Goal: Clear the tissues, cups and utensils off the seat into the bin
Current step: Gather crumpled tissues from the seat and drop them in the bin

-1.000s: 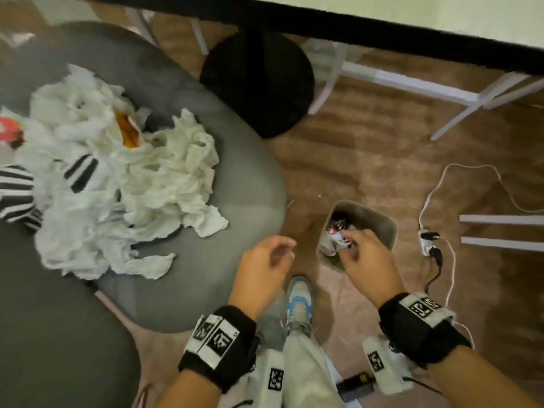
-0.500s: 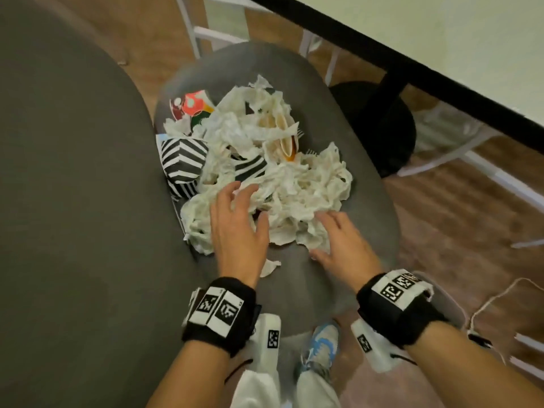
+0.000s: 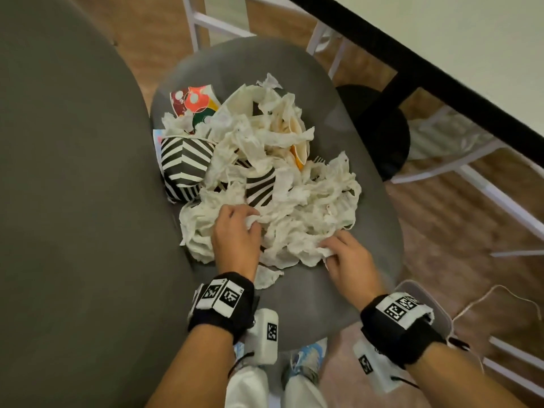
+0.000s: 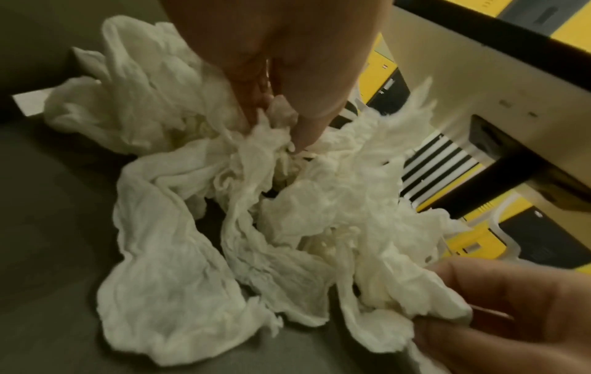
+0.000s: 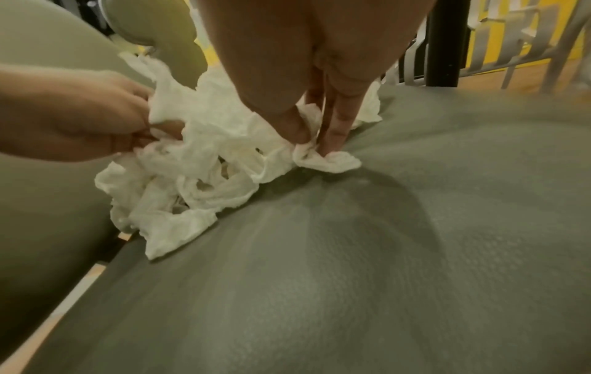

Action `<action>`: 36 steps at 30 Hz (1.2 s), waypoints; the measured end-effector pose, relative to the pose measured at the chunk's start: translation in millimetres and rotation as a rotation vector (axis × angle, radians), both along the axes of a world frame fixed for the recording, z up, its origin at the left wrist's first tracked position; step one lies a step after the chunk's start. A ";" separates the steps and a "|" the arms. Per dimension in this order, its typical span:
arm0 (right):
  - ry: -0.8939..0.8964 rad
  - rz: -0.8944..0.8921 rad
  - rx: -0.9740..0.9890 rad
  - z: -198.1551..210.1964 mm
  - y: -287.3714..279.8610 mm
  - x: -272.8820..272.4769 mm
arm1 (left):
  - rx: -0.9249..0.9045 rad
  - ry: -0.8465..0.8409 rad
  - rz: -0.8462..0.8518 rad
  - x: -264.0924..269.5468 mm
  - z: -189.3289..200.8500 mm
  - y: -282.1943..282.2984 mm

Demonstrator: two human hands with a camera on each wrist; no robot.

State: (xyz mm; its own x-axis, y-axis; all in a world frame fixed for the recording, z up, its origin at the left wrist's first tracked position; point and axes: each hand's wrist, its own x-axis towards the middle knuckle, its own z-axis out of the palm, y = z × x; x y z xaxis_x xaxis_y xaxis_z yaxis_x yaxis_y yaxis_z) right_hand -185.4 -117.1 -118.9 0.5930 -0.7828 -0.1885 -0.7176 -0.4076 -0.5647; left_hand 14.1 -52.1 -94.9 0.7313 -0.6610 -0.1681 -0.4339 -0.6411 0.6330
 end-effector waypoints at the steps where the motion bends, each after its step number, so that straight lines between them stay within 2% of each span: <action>1: -0.031 -0.028 -0.010 3.2 1.2 -1.4 | -0.016 0.014 0.027 -1.8 2.3 1.1; 6: -0.094 -0.154 -0.007 16.6 8.8 -8.3 | -0.142 0.089 0.133 -10.6 16.5 12.1; 9: -0.061 -0.184 0.005 18.3 13.0 -11.0 | -0.123 0.123 0.124 -17.7 15.0 19.8; 12: 0.047 -0.057 0.034 16.2 21.5 -11.0 | -0.055 0.126 0.156 -23.7 10.1 21.7; 14: 0.198 0.064 0.066 11.8 25.1 -8.8 | -0.028 0.159 0.188 -24.7 8.5 21.1; 17: 0.319 0.114 0.087 4.8 22.0 -2.1 | -0.008 0.172 0.197 -25.0 8.9 21.0; 20: 0.245 0.067 0.078 2.8 16.5 0.8 | 0.019 0.137 0.172 -27.4 10.4 20.9; 24: 0.180 -0.056 0.088 15.4 9.1 -1.4 | -0.054 0.213 0.235 -29.8 12.5 22.1; 28: -0.019 -0.236 0.066 27.9 6.0 -11.1 | -0.153 0.277 0.308 -29.8 13.7 25.8; 32: -0.022 -0.307 0.027 32.7 4.1 -22.5 | -0.290 0.293 0.249 -29.7 20.6 25.1; 36: -0.070 -0.356 0.035 32.0 7.1 -27.0 | -0.226 0.308 0.258 -31.6 21.9 22.5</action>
